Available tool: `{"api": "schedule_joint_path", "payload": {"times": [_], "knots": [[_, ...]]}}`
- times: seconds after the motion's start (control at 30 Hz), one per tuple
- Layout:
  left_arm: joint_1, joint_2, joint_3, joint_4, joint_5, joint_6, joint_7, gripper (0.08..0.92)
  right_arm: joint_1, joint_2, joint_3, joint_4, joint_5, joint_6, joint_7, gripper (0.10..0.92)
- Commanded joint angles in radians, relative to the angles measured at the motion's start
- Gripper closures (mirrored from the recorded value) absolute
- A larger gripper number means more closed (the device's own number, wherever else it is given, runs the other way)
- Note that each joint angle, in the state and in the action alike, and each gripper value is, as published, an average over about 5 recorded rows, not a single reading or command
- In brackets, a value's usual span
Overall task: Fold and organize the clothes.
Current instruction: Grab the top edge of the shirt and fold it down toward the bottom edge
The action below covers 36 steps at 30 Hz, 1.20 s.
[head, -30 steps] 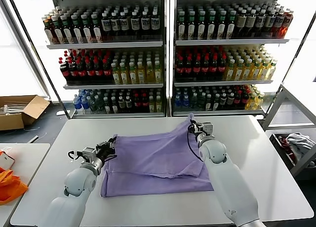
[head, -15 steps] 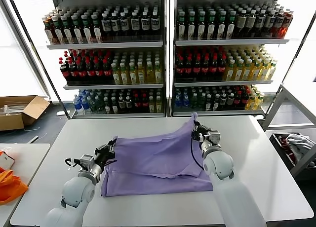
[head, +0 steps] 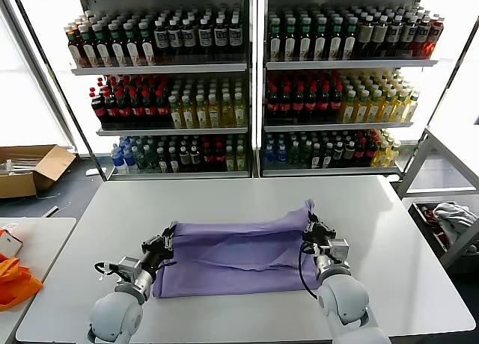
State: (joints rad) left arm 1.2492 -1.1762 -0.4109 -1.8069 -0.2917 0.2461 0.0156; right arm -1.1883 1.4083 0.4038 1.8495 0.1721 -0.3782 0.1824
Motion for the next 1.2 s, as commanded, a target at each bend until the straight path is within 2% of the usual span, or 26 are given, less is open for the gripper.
{"api": "schedule_joint_path", "payload": {"times": [0.03,0.47,0.83,0.97,1.2], "knots": [[0.116,-0.015,-0.003,-0.057,0.055,-0.014,0.001,0.913,-0.129,0.017,0.027,0.067,-0.093,0.013,0.009,0.917],[0.176,-0.035,-0.017,-0.065,0.109,-0.009,0.002,0.913,-0.261,0.017,0.038,0.145,-0.095,0.017,0.023,0.917],[0.180,-0.047,-0.009,-0.076,0.148,-0.014,-0.001,0.898,-0.267,0.026,0.005,0.101,-0.144,0.030,0.029,0.917],[0.177,-0.047,-0.012,-0.097,0.154,-0.012,-0.004,0.807,-0.268,0.032,-0.004,0.087,-0.156,0.029,0.035,0.856],[0.183,-0.054,-0.019,-0.166,0.156,0.010,-0.024,0.599,-0.269,0.031,0.029,0.091,-0.141,0.023,0.056,0.653]]}}
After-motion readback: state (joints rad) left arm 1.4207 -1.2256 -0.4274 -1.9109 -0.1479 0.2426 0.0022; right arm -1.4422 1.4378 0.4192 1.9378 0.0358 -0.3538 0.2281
